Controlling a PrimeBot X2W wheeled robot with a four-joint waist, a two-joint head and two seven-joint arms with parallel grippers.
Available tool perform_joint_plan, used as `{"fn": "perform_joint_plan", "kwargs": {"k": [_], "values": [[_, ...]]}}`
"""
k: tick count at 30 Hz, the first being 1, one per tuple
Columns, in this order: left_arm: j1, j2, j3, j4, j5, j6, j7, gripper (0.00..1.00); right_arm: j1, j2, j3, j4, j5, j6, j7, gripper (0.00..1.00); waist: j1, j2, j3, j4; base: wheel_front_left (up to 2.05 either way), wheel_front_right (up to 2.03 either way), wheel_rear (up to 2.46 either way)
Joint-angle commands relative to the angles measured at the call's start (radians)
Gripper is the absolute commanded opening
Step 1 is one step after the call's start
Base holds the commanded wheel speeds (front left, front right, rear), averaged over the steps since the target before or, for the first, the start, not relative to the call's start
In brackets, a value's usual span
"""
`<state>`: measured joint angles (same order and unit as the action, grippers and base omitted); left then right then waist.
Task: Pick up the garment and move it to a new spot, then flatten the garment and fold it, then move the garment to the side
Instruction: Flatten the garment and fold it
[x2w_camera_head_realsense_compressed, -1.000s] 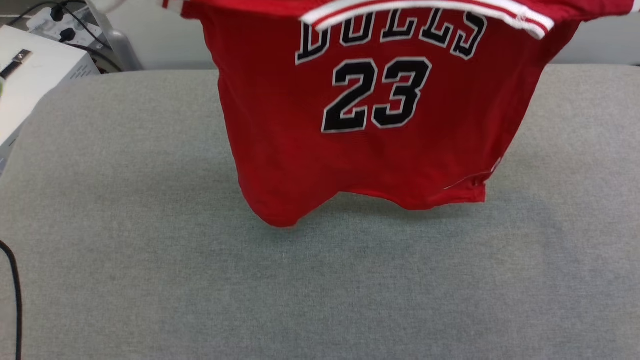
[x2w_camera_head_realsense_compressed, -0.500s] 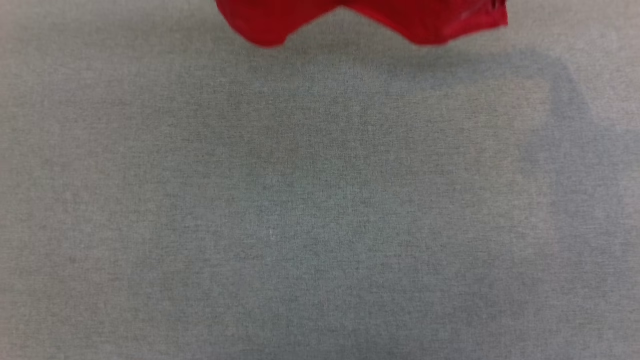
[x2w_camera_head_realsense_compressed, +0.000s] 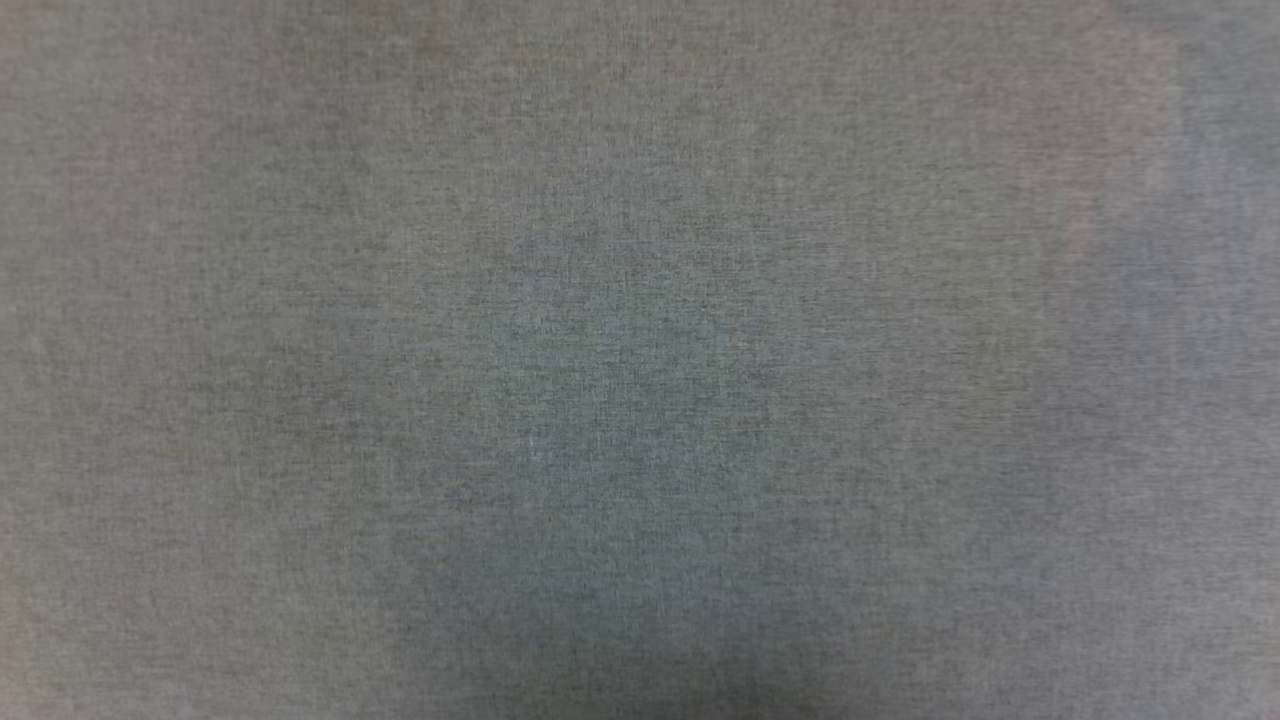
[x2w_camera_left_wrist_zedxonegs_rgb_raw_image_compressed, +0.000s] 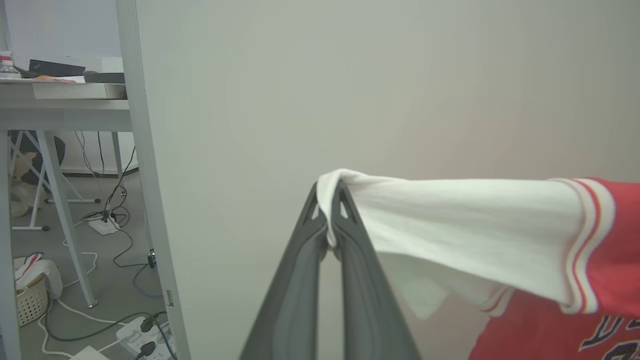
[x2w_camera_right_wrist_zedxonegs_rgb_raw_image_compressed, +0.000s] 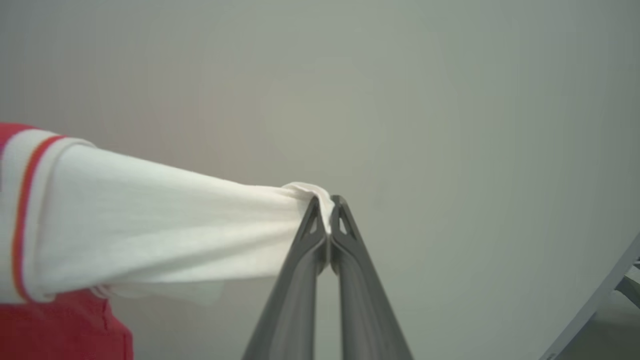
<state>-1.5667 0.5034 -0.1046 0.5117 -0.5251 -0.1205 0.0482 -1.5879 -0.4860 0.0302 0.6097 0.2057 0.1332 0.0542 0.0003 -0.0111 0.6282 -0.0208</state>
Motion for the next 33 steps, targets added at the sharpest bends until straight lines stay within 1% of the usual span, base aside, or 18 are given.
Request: {"fn": "perform_joint_plan", "kwargs": {"k": [1, 4, 8, 11, 15, 18, 20, 25, 29, 33], "values": [[-0.022, 0.0, 0.0, 0.028, -0.001, -0.002, -0.031, 0.0, -0.013, 0.004, -0.023, 0.018, 0.0, -0.002, -0.033, 0.0, -0.0003, 0.0111, 0.039, 0.015, 0.0, 0.0, 0.0], [-0.004, -0.017, -0.014, 0.08, -0.016, -0.006, -0.082, 0.0, 0.014, 0.026, -0.036, 0.049, -0.01, -0.002, -0.092, 0.0, -0.0003, 0.0111, 0.047, 0.017, 0.0, 0.0, 0.0], [0.066, -0.045, -0.052, 0.14, -0.042, -0.009, -0.147, 0.0, 0.077, 0.048, -0.033, 0.076, -0.014, -0.002, -0.157, 0.0, -0.0003, 0.0111, 0.04, 0.027, 0.0, 0.0, 0.0], [0.16, -0.067, -0.099, 0.157, -0.07, -0.01, -0.201, 0.0, 0.145, 0.071, -0.034, 0.085, 0.001, -0.002, -0.203, 0.0, -0.0003, 0.0111, 0.02, 0.031, 0.0, 0.0, 0.0], [0.307, -0.08, -0.153, 0.167, -0.118, -0.01, -0.251, 0.0, 0.259, 0.094, -0.015, 0.079, 0.021, -0.002, -0.234, 0.0, -0.0003, 0.0111, -0.025, 0.037, 0.0, 0.0, 0.0], [0.409, -0.091, -0.157, 0.183, -0.158, -0.01, -0.278, 0.0, 0.354, 0.093, -0.011, 0.075, 0.041, -0.002, -0.236, 0.0, -0.0003, 0.0111, -0.071, 0.045, 0.0, 0.0, 0.0], [0.484, -0.106, -0.164, 0.192, -0.182, -0.01, -0.289, 0.0, 0.434, 0.084, 0.005, 0.07, 0.049, -0.002, -0.231, 0.0, -0.0003, 0.0111, -0.111, 0.05, 0.0, 0.0, 0.0], [0.64, -0.108, -0.194, 0.204, -0.187, -0.01, -0.302, 0.0, 0.605, 0.062, 0.028, 0.067, 0.085, -0.002, -0.197, 0.0, -0.0003, 0.0111, -0.211, 0.053, 0.0, 0.0, 0.0], [0.756, -0.087, -0.226, 0.212, -0.175, -0.01, -0.299, 0.0, 0.728, 0.028, 0.065, 0.06, 0.138, -0.002, -0.119, 0.0, -0.0003, 0.0111, -0.288, 0.054, 0.0, 0.0, 0.0], [0.87, -0.069, -0.263, 0.209, -0.183, -0.01, -0.246, 0.0, 0.839, -0.005, 0.087, 0.04, 0.202, -0.002, -0.029, 0.0, -0.0003, 0.0111, -0.357, 0.049, 0.0, 0.0, 0.0]]}}
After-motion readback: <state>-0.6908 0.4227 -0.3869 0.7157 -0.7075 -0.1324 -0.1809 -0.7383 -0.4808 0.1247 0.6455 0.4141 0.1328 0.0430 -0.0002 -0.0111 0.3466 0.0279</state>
